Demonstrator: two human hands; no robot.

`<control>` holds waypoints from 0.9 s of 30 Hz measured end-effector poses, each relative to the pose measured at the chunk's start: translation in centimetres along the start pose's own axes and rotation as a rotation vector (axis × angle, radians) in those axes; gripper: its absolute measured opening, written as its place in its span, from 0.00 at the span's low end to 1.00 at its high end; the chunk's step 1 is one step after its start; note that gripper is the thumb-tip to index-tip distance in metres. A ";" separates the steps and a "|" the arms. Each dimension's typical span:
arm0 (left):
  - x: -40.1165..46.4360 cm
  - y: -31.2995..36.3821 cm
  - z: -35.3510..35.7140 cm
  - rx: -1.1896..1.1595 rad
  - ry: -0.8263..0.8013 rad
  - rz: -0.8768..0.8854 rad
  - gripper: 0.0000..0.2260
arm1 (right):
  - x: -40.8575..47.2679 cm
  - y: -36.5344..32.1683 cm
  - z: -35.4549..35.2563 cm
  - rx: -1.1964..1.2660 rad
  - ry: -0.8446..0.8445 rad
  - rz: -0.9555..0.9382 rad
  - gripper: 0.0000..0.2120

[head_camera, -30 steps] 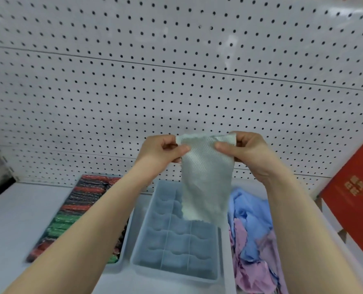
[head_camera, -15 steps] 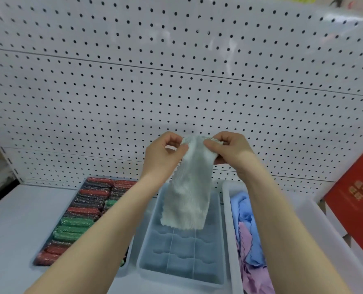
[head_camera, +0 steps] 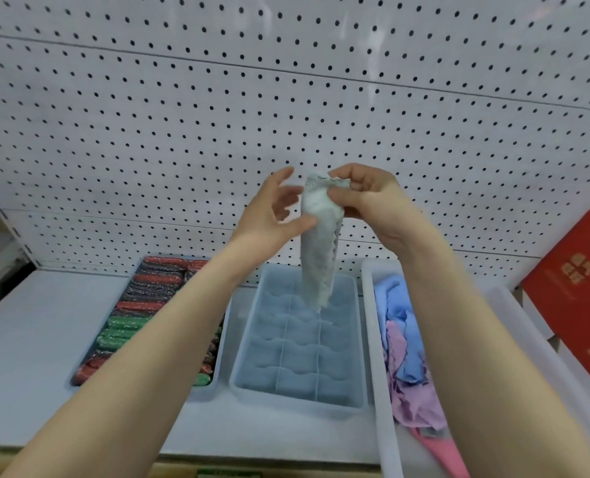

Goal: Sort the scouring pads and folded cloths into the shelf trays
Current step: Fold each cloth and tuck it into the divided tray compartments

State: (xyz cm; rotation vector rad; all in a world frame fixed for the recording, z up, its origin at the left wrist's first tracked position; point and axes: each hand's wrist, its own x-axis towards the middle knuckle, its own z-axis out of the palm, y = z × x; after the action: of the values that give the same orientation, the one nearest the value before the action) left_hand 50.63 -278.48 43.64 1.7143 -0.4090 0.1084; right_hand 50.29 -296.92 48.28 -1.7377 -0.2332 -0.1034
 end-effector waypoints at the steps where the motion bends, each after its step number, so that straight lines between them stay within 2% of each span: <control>1: 0.0 -0.3 -0.2 -0.024 -0.098 -0.049 0.28 | 0.0 -0.2 -0.1 0.030 -0.031 -0.003 0.09; 3: -0.2 -0.7 -0.3 -0.022 -0.181 -0.091 0.20 | 0.2 -0.6 -0.5 0.075 -0.032 -0.010 0.09; 5: -0.7 -1.1 0.0 -0.053 -0.174 -0.105 0.12 | 0.6 -0.6 -0.8 0.123 0.044 -0.024 0.07; 7: -1.2 -1.5 0.1 -0.131 -0.137 -0.136 0.09 | 0.7 0.2 -1.1 0.188 0.120 0.039 0.06; 8: -1.3 -1.7 0.2 -0.174 -0.113 -0.157 0.09 | 0.5 0.9 -1.1 0.206 0.114 0.124 0.11; 10: -1.5 -1.8 0.2 -0.260 -0.062 -0.208 0.11 | -0.8 3.0 -0.7 0.164 -0.006 0.352 0.23; 11: -1.5 -1.8 0.3 -0.284 -0.040 -0.232 0.11 | -1.7 4.2 -0.3 0.133 -0.089 0.439 0.25; 13: -1.6 -2.0 0.3 -0.246 -0.038 -0.272 0.10 | -3.4 6.3 0.7 0.132 -0.184 0.495 0.21; 15: -1.9 -2.4 0.1 -0.169 -0.109 -0.332 0.11 | -4.1 7.4 1.3 0.183 -0.151 0.471 0.15; 18: -2.4 -2.7 0.1 -0.142 -0.184 -0.363 0.15 | -4.2 7.4 1.5 0.220 -0.038 0.420 0.13; 22: -1.8 -1.6 0.3 -0.221 0.016 -0.168 0.11 | -3.5 6.0 1.2 0.221 0.062 0.115 0.08; 24: -1.3 -0.9 0.3 -0.232 0.072 -0.080 0.16 | -3.1 5.1 0.9 0.168 0.089 0.008 0.11; 27: -0.9 -0.3 0.0 -0.224 0.097 0.021 0.23 | -3.0 4.2 0.4 0.189 0.039 -0.052 0.22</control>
State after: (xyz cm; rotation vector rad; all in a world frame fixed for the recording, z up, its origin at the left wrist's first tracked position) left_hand 49.86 -278.25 43.09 1.4783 -0.3536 0.1545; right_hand 48.26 -297.49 43.61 -1.5411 -0.2512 -0.1481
